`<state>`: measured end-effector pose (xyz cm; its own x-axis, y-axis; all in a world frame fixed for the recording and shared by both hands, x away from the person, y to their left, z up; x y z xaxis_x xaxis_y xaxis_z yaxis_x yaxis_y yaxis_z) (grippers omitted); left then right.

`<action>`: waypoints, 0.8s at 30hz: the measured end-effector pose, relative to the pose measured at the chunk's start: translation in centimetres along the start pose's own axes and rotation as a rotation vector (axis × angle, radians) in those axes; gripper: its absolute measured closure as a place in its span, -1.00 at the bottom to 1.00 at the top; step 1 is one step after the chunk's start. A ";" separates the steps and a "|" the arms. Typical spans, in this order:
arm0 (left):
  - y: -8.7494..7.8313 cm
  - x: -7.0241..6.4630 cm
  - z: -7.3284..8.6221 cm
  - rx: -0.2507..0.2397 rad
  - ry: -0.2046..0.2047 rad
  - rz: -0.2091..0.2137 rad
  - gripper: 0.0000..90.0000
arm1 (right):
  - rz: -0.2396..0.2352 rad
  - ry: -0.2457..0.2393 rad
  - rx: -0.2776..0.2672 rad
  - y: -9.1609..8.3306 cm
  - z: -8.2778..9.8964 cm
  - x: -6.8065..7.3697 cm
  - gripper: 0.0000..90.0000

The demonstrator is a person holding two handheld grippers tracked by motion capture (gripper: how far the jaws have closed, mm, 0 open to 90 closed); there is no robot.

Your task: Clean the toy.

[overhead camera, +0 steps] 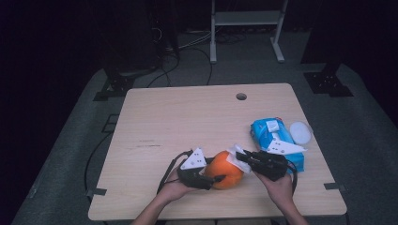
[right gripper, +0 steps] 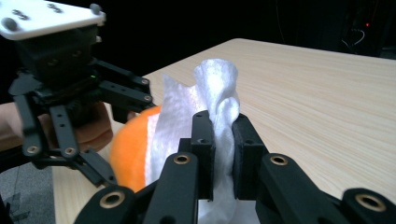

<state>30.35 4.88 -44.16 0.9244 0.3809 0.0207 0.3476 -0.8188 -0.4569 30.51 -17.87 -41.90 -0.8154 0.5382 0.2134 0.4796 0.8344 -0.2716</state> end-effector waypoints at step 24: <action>0.0 -1.0 -0.4 0.007 0.064 -0.013 -0.16 | -0.038 -0.101 0.007 0.7 -0.9 2.7 0.79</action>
<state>29.54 4.31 -43.78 0.9283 0.3624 0.0835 0.3583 -0.8110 -0.4625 28.96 -15.73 -40.67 -0.8619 0.4907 0.1281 0.4453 0.8531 -0.2717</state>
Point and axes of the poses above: each handheld gripper's, and its own axes: y roughly forward along the jaws, z roughly out of its underside, x roughly to its left, the point moved 3 cm from there along y, roughly forward along the jaws, and after that the axes turned 3 degrees about -z, right-handed, at the moved point
